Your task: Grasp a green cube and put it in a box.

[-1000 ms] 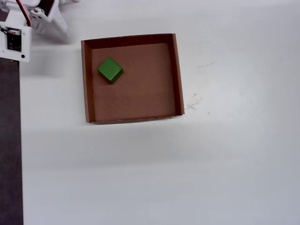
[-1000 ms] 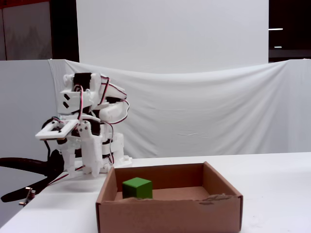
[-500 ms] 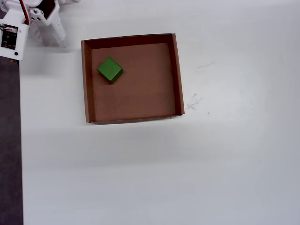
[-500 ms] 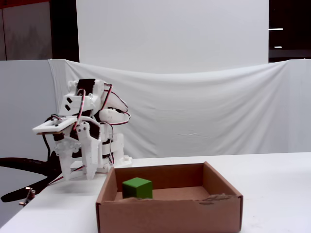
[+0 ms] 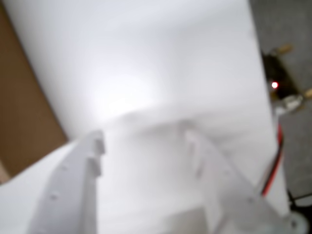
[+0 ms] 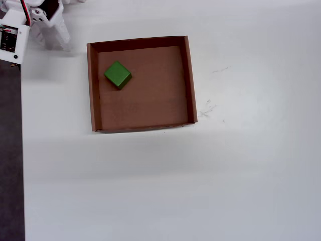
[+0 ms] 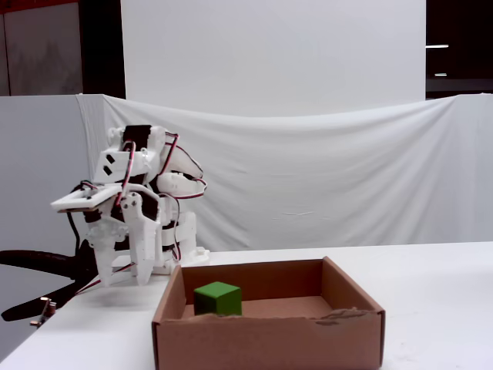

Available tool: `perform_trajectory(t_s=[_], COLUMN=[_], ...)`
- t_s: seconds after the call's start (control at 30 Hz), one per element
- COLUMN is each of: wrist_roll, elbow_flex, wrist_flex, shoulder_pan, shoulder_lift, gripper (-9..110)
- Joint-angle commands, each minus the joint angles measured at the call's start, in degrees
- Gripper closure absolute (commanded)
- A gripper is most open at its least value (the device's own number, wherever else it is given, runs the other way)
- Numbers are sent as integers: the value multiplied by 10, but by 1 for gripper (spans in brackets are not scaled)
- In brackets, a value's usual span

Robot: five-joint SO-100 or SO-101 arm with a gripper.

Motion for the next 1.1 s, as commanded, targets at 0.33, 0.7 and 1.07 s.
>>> perform_trajectory(t_s=[0.33, 0.7, 1.07], wrist_roll=[8, 13, 18], elbow_flex=[-3, -3, -3], wrist_flex=[5, 6, 7], shoulder_pan=[-3, -3, -3], shoulder_lift=[4, 4, 4], gripper=[78, 78, 78])
